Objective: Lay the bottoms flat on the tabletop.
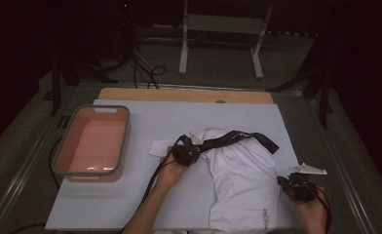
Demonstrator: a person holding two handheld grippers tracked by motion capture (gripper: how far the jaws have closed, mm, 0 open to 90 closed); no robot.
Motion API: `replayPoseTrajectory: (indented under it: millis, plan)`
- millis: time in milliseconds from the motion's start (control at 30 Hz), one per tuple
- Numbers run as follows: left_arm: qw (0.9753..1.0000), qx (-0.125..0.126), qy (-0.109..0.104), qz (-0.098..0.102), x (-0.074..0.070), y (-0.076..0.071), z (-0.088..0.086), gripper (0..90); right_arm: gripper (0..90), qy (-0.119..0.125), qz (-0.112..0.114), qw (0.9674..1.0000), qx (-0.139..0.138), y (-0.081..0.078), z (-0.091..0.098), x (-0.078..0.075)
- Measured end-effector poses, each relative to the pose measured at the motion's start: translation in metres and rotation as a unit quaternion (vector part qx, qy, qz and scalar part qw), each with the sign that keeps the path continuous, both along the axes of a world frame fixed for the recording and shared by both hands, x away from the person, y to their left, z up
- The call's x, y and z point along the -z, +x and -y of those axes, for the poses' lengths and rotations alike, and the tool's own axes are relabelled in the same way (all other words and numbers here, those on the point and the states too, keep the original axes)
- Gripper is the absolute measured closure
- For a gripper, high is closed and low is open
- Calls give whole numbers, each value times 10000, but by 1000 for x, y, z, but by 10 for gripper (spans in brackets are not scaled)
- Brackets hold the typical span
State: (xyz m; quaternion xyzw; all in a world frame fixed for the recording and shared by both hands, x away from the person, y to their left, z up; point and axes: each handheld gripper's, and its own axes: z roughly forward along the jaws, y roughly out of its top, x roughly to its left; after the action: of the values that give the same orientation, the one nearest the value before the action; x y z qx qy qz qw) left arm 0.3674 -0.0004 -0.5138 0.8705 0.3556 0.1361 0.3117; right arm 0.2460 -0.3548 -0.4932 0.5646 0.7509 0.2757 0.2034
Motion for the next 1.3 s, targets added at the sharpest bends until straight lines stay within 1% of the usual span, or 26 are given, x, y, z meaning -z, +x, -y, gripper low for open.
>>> replayPoseTrajectory:
  millis: [33,167,333,367,533,700,733,900,1000,1067,1233,1300]
  plan:
    - [10000,-7,-50,-60,-1,0,-2,850,894,-1,1,10000,-10,0,0,0]
    - [9999,97,0,-140,-3,-7,-7,855,894,33,30,10000,-83,-4,0,-2]
    - [9996,141,-80,-218,-4,-22,-21,857,895,85,41,9998,-160,-10,-1,-4]
    - [9996,123,-126,-220,-4,-26,-24,857,895,84,66,9998,-179,-11,-2,-5]
    - [9994,146,-159,-272,-6,-42,-37,858,895,148,100,9994,-280,-20,-5,-8]
    - [9991,231,-165,-312,-7,-58,-46,858,895,176,112,9991,-359,-26,-7,-10]
    - [9990,236,-194,-322,-8,-62,-48,858,895,188,114,9990,-401,-27,-8,-10]
    - [9987,275,-210,-368,-7,-74,-51,858,894,183,117,9985,-501,-31,-11,-12]
    - [9984,260,-279,-422,-7,-80,-53,857,895,292,135,9979,-568,-33,-13,-14]
    - [9984,252,-277,-433,-6,-84,-54,857,895,345,146,9971,-655,-34,-17,-16]
    - [9982,307,-243,-444,-8,-94,-57,857,895,327,220,9957,-834,-36,-26,-20]
    - [9983,321,-208,-448,-9,-97,-60,857,896,398,231,9949,-896,-37,-28,-22]
